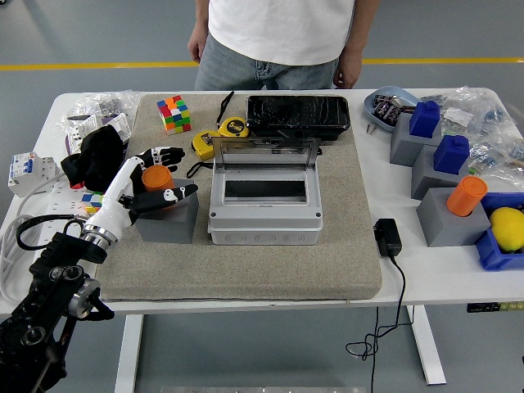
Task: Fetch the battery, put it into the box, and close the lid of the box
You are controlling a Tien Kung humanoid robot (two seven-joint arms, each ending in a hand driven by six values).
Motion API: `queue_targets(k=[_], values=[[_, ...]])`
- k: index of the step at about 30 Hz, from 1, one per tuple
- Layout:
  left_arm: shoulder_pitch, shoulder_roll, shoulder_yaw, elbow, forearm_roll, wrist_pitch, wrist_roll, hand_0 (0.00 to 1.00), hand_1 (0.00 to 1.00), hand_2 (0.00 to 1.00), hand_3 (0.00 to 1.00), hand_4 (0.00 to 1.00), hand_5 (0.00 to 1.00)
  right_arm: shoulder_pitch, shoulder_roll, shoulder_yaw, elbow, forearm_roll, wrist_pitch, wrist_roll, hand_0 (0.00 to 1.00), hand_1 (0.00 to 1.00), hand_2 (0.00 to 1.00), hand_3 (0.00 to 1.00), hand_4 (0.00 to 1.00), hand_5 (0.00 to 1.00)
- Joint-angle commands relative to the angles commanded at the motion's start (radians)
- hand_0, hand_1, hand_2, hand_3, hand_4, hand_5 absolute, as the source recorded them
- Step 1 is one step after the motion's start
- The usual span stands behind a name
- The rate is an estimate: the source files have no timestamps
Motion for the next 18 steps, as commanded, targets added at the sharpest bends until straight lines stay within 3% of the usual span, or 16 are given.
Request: queue_targets(k=[2,3,8,9,15,16,18], values=[[-0.001,0.001,0.003,0.002,-0.004,-0.001,0.0,0.748,0.769,0.658,0.641,0.998,0.002,0.0,0.0,-0.001,0.001,0.001,0.0,0.001,0.843,0.766,0.752,0.807,0.998,0.998],[-0.002,0.001,0.005,0.003,-0.005,-0.001,0.001,0.681,0.684,0.512,0.499,0.998,0.002,0.001,0.0,0.0,0.0,0.0,0.0,0.001,0.844,0.766,0.752,0.808,0.998,0.998],[-0.003,0.001,0.009,0.005,-0.01,-0.002,0.002,0.681,0.684,0.512,0.499,0.998,0.002,0.001,0.0,0.002,0.001,-0.001,0.0,0.001,0.844,0.766,0.752,0.808,0.998,0.998],[-0.003,0.001,0.011,0.006,-0.011,-0.002,0.002,0.612,0.612,0.442,0.418,0.998,0.002,0.0,0.0,0.003,0.0,-0.002,0.001,0.0,0.844,0.766,0.753,0.808,0.998,0.998],[-0.006,0.003,0.021,0.008,-0.018,0.003,0.002,0.612,0.612,0.442,0.418,0.998,0.002,0.002,-0.001,0.001,0.0,-0.001,0.001,0.0,0.844,0.766,0.753,0.808,0.998,0.998],[-0.007,0.003,0.023,0.009,-0.019,0.004,0.002,0.482,0.515,0.385,0.351,0.998,0.002,0.003,-0.002,0.002,0.0,-0.002,0.001,0.0,0.844,0.765,0.752,0.808,0.998,0.998],[-0.007,0.003,0.024,0.009,-0.021,0.005,0.002,0.482,0.515,0.385,0.351,0.998,0.002,0.003,-0.002,0.002,0.0,-0.002,0.0,-0.001,0.844,0.765,0.752,0.808,0.998,0.998]])
